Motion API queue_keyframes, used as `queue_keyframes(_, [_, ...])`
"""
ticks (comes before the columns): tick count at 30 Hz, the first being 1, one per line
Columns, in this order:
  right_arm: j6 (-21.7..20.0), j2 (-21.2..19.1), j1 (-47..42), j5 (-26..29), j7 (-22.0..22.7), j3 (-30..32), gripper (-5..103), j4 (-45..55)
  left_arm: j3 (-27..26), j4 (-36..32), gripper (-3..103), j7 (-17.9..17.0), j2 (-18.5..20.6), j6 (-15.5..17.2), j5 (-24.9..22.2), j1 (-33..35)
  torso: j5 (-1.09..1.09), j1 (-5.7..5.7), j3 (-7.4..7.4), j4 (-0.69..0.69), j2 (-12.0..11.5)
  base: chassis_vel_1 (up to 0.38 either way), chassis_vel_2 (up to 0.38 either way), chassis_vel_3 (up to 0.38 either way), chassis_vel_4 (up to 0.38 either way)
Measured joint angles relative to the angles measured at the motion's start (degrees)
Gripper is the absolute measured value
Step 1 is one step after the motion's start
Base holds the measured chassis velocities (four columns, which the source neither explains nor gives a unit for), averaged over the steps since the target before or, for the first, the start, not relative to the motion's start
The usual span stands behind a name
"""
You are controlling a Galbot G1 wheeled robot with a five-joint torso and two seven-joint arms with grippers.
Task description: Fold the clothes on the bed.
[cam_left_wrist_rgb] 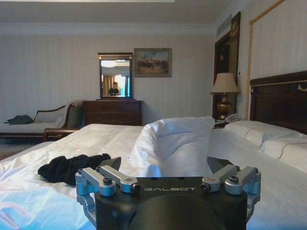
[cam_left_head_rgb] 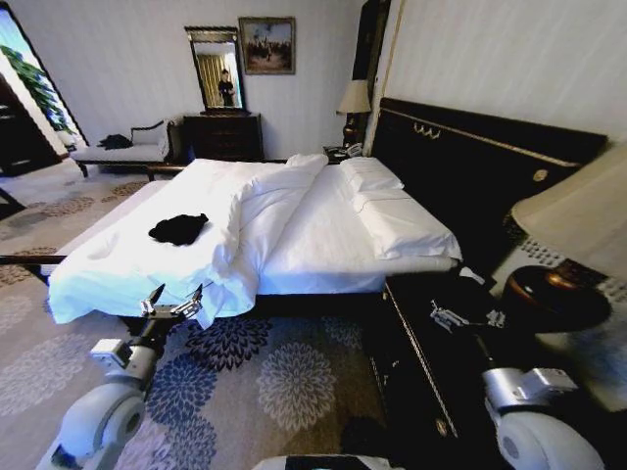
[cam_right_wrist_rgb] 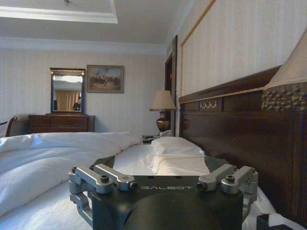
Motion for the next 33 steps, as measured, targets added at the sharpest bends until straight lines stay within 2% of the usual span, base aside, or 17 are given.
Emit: queue_keyframes(33, [-0.07, 0.64, -0.26, -0.35, 0.54, -0.97, 100, -0.25, 0.30, -0.18, 100, 0.26, -0.91, -0.66, 0.23, 1.36, 0.00, 0.00, 0.00, -0.01, 0.00, -0.172, 0.169, 0.170, -0.166])
